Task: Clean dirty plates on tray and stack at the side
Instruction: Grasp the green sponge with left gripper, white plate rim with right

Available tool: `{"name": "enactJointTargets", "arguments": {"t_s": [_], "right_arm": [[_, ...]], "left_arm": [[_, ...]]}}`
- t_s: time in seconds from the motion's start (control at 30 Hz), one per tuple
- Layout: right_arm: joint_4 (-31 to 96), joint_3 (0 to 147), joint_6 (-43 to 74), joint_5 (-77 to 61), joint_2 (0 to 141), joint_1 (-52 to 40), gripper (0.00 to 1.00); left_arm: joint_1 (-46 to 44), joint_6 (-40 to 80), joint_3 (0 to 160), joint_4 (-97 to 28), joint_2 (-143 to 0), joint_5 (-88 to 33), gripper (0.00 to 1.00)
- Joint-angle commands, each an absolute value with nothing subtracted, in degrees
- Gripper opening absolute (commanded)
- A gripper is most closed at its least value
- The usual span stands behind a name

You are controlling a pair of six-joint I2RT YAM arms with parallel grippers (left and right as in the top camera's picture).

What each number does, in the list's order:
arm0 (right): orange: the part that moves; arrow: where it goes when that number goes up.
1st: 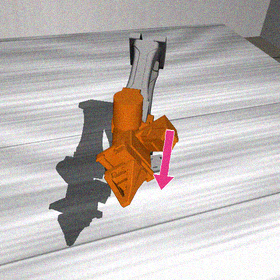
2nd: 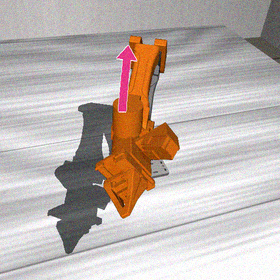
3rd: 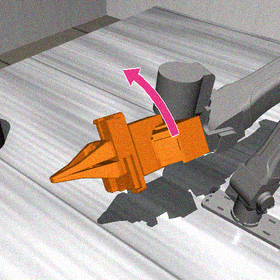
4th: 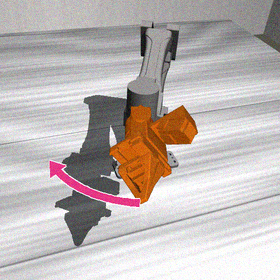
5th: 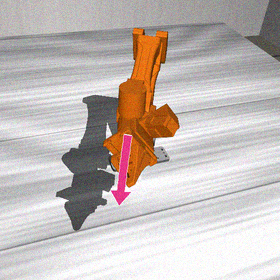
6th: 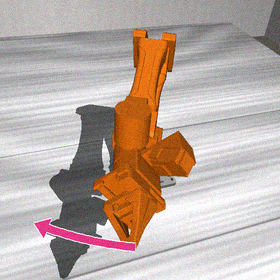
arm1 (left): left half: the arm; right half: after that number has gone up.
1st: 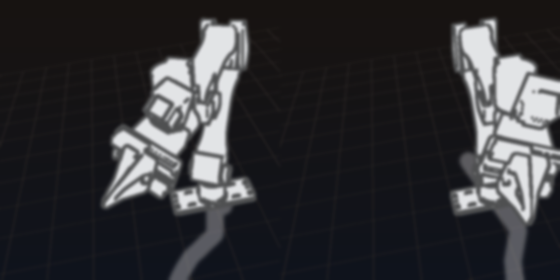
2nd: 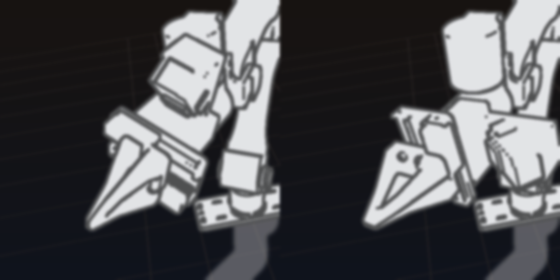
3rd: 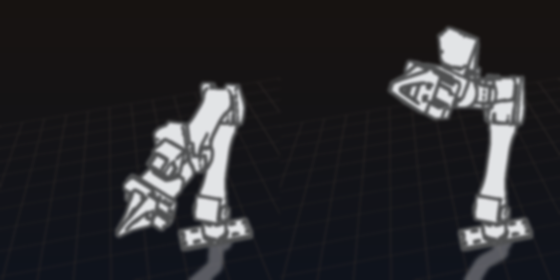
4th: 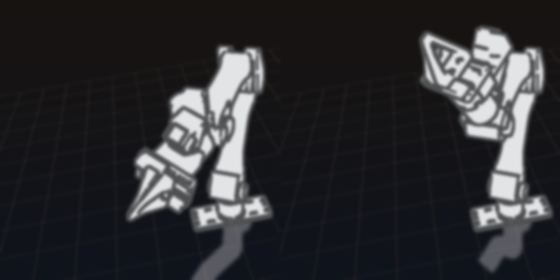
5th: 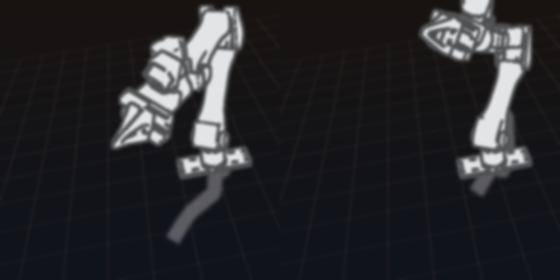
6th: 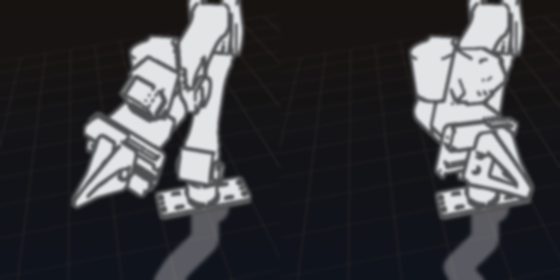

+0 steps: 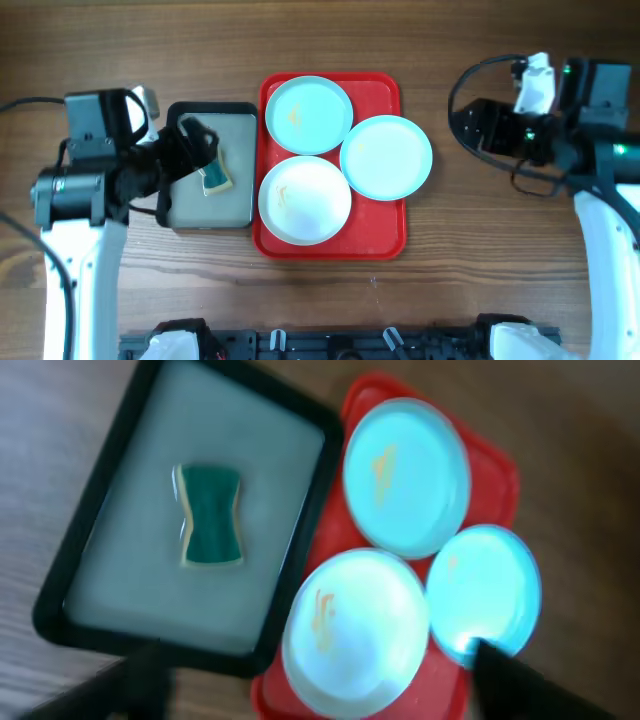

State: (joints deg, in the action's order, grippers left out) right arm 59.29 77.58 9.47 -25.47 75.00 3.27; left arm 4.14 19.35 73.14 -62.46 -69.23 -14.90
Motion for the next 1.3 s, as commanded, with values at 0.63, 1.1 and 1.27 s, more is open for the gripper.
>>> {"name": "enactJointTargets", "arguments": {"t_s": [0.63, 1.1, 1.27], "right_arm": [[52.9, 75.4, 21.5, -7.0, 111.5, -34.1, 0.27], [50.5, 75.2, 24.3, -6.2, 111.7, -34.9, 0.1], [47.9, 71.5, 25.1, -6.4, 111.7, -34.9, 0.1]], "left_arm": [[4.3, 18.4, 73.3, -66.7, -78.5, -10.4, 0.4], [4.3, 18.4, 73.3, -67.1, -78.5, -10.4, 0.41], [4.3, 18.4, 73.3, -67.1, -78.5, -10.4, 0.41]]}}
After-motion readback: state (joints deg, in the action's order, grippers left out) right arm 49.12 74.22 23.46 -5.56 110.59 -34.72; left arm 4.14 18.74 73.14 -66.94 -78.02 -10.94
